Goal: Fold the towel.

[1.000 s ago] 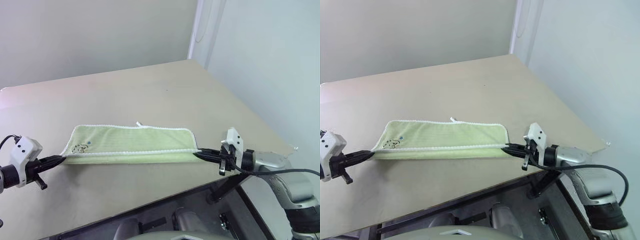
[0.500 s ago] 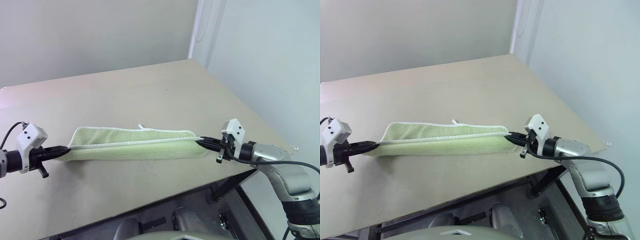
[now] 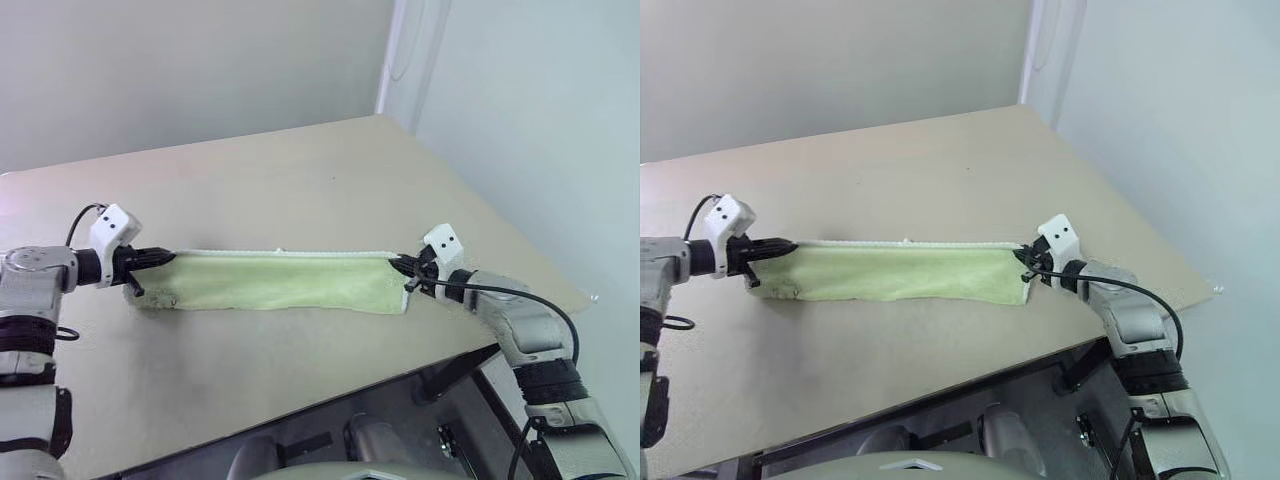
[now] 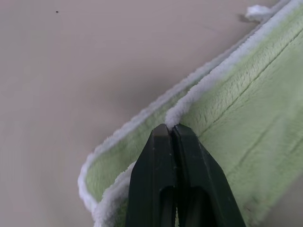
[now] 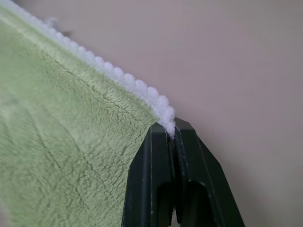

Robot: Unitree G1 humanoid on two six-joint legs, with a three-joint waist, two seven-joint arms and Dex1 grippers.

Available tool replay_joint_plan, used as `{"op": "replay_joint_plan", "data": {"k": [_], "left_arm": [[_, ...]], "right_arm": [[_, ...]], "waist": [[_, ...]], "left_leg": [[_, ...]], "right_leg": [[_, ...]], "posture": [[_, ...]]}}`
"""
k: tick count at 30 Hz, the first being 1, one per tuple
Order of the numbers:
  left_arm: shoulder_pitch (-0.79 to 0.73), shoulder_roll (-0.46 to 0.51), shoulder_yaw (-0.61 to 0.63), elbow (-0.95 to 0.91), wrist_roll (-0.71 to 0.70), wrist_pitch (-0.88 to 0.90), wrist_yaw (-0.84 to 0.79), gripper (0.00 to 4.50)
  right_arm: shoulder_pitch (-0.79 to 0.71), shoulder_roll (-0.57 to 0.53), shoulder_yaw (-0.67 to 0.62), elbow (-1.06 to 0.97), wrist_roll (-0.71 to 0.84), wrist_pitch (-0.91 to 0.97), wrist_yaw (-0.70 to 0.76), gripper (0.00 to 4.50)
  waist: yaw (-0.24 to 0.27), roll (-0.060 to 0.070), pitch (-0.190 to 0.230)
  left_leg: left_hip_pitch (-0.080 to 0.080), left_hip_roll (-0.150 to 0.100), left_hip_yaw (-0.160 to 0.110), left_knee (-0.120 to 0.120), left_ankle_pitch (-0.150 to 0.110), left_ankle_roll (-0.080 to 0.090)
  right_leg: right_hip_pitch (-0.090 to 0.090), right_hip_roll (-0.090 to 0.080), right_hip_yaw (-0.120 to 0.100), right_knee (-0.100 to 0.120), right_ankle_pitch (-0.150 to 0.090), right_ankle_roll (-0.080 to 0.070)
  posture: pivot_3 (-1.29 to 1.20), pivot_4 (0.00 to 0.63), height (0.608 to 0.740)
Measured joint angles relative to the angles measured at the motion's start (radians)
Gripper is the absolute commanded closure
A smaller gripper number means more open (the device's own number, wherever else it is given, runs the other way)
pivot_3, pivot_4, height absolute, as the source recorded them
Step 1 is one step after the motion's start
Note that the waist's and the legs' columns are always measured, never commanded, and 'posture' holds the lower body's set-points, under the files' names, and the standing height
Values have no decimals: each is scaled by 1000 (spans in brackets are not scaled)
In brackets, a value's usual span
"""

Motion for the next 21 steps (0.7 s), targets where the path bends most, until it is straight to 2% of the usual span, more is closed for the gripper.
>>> {"op": "replay_joint_plan", "data": {"k": [4,7,10,17,19,21], "left_arm": [[-66,-36,-21,123,43,-43,28,4500],[-91,-56,-22,197,65,-80,67,3781],[-114,-67,-18,262,77,-93,108,2735],[-142,-81,-4,294,76,-132,167,129],[-147,-81,13,286,68,-124,158,0],[-146,-81,28,245,46,-102,121,0]], "right_arm": [[-52,39,16,112,-41,-25,-34,4448],[-69,52,17,151,-49,-37,-32,4500],[-76,53,15,152,-42,-19,-1,3807],[-91,70,-26,106,30,84,24,1297],[-104,73,-78,53,100,176,19,586],[-127,78,-158,10,191,308,-6,586]], "waist": [[2,0,0],[3,0,0],[3,-1,0],[3,-1,0],[3,-1,0],[3,-1,0]], "left_leg": [[0,0,0,1,0,0],[0,0,0,1,0,0],[0,0,-1,1,0,0],[0,0,-1,1,0,0],[0,0,-1,2,0,0],[-1,0,-1,2,0,0]], "right_leg": [[0,0,0,1,0,0],[0,0,0,1,0,0],[0,0,0,1,1,0],[0,0,0,2,2,-2],[0,0,0,2,2,-2],[0,0,0,2,2,-3]], "posture": [[0,0,740],[0,0,740],[0,0,740],[0,0,740],[0,0,740],[0,0,740]]}}
